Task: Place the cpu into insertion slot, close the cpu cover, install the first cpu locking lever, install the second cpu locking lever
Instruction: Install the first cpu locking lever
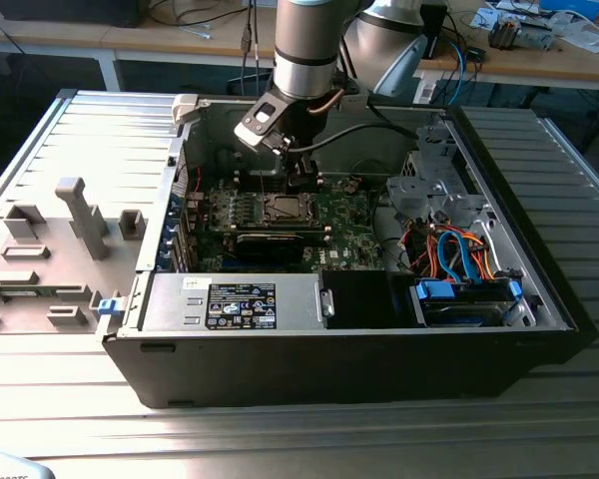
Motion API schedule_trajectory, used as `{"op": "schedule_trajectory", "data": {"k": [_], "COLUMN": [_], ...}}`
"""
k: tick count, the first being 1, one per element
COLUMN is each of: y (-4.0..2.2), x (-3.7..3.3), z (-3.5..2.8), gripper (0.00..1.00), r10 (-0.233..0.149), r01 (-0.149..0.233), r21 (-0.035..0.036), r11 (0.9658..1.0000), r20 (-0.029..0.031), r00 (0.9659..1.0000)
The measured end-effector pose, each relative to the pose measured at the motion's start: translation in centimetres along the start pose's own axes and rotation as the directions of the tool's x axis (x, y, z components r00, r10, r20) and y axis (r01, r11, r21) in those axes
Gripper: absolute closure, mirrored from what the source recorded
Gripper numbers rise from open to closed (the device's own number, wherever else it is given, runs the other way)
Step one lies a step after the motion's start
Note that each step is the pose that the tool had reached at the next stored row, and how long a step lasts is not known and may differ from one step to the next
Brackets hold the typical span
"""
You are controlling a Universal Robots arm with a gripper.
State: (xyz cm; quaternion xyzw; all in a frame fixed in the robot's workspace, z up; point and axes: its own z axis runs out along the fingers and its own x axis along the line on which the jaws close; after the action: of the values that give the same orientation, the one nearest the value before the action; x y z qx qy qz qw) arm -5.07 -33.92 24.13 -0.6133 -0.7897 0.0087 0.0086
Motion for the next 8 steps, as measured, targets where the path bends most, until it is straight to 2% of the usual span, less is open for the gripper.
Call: {"op": "schedule_trajectory", "data": {"k": [8], "y": [0.0], "x": [0.0], "z": [0.0], "gripper": [0.89], "r10": [-0.055], "r01": [0.055], "r21": [0.0001], "r11": [0.9985], "r20": [0.0013], "r00": [0.9985]}}
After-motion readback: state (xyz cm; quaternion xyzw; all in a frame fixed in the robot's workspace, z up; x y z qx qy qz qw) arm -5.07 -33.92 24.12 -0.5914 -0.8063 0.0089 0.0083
